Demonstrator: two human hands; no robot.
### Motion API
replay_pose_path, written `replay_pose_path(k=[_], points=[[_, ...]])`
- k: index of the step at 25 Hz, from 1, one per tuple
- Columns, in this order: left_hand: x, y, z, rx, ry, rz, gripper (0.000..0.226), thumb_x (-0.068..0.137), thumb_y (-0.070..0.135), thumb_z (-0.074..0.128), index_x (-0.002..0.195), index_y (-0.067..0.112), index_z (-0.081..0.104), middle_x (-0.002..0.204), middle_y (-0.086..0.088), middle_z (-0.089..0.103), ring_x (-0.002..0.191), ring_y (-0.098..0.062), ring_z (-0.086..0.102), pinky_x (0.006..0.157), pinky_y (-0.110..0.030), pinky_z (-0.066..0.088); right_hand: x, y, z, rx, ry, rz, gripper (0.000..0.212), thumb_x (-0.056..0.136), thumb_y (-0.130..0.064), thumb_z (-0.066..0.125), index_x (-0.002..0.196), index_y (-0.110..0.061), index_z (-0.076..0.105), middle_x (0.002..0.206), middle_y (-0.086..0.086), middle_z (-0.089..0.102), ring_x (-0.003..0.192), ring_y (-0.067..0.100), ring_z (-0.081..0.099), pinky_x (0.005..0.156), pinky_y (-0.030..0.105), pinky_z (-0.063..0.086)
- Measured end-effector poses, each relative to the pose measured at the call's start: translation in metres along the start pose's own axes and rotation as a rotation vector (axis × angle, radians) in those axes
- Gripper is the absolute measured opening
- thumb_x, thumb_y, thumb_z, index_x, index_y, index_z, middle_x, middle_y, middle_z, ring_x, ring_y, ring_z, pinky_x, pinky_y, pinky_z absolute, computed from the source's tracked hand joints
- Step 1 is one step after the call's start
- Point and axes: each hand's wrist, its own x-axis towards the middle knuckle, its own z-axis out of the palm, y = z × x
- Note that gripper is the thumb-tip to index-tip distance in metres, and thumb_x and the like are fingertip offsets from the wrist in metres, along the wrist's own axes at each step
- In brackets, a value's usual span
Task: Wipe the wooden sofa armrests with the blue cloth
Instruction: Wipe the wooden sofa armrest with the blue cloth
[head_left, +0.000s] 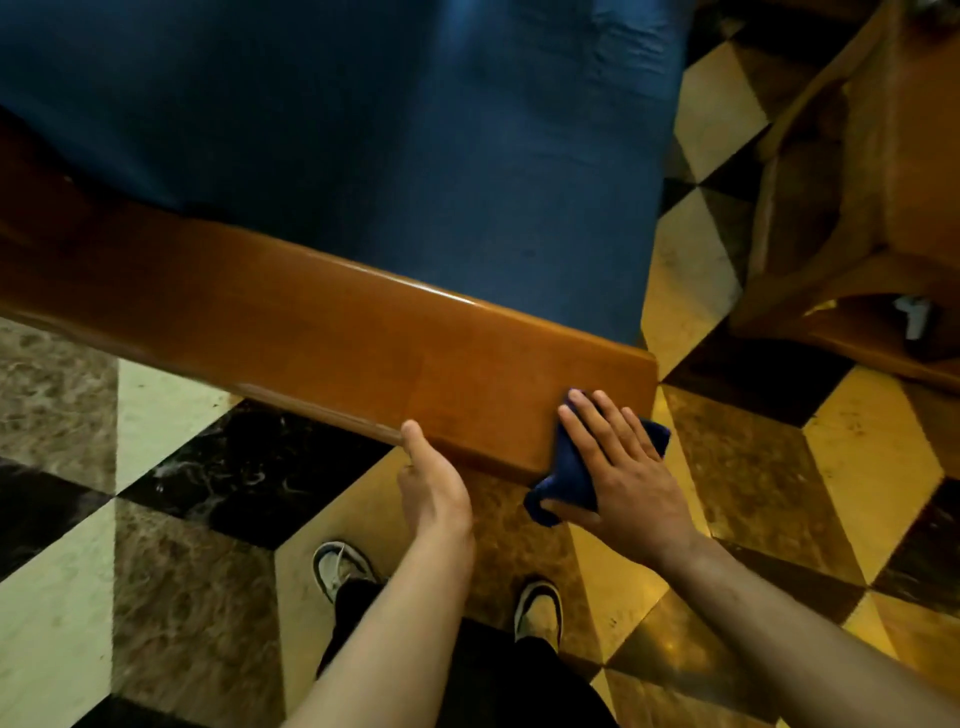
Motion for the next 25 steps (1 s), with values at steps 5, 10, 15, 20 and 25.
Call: replay_pose_path(k=[5, 10, 15, 20, 25], points=[[-0.001, 0.025, 0.008, 0.212, 0.326, 0.41, 0.064, 0.099, 0.06, 0.041, 0.144, 0.015, 0.035, 0.145, -0.014, 0.038, 0.112, -0.035, 0.055, 0.078, -0.046, 0.052, 0.054, 0.019, -0.026, 0.205, 0.053, 0.248, 0.125, 0.068, -0.098, 0.039, 0.164, -0.027, 0.002, 0.173, -0.002, 0.0, 0.159, 0.021, -0.007, 0.129, 0.046, 0.0], [0.04, 0.085, -0.028, -0.081, 0.495, 0.384, 0.053, 0.101, 0.051, 0.042, 0.135, 0.012, 0.048, 0.137, -0.012, 0.052, 0.097, -0.026, 0.056, 0.057, -0.029, 0.035, 0.161, 0.003, -0.066, 0.312, -0.17, 0.338, 0.104, 0.062, -0.095, 0.058, 0.143, -0.031, 0.047, 0.138, -0.003, 0.061, 0.121, 0.022, 0.059, 0.1, 0.04, 0.049], [0.094, 0.145, -0.101, -0.226, 0.458, 0.411, 0.061, 0.085, 0.062, 0.04, 0.116, 0.013, 0.06, 0.111, -0.01, 0.071, 0.09, -0.03, 0.068, 0.077, -0.051, 0.058, 0.274, -0.094, -0.066, 0.316, -0.229, 0.273, 0.084, 0.069, -0.094, 0.052, 0.121, -0.028, 0.059, 0.111, -0.001, 0.067, 0.094, 0.02, 0.06, 0.08, 0.038, 0.05], [0.124, 0.214, -0.172, -0.372, 0.323, 0.416, 0.04, 0.095, 0.046, 0.046, 0.118, 0.017, 0.061, 0.104, -0.005, 0.073, 0.09, -0.026, 0.07, 0.078, -0.047, 0.059, 0.355, -0.218, -0.066, 0.336, -0.092, 0.3, 0.085, 0.078, -0.086, 0.052, 0.127, -0.017, 0.047, 0.106, 0.004, 0.06, 0.097, 0.028, 0.059, 0.083, 0.042, 0.049], [0.154, 0.27, -0.223, -0.449, 0.312, 0.447, 0.034, 0.09, 0.041, 0.048, 0.103, 0.017, 0.068, 0.094, -0.002, 0.074, 0.085, -0.021, 0.072, 0.086, -0.056, 0.061, 0.322, -0.332, -0.02, 0.123, 0.183, 0.078, 0.094, 0.098, -0.071, 0.034, 0.161, -0.004, 0.014, 0.171, 0.018, 0.005, 0.159, 0.033, -0.003, 0.129, 0.045, 0.0]])
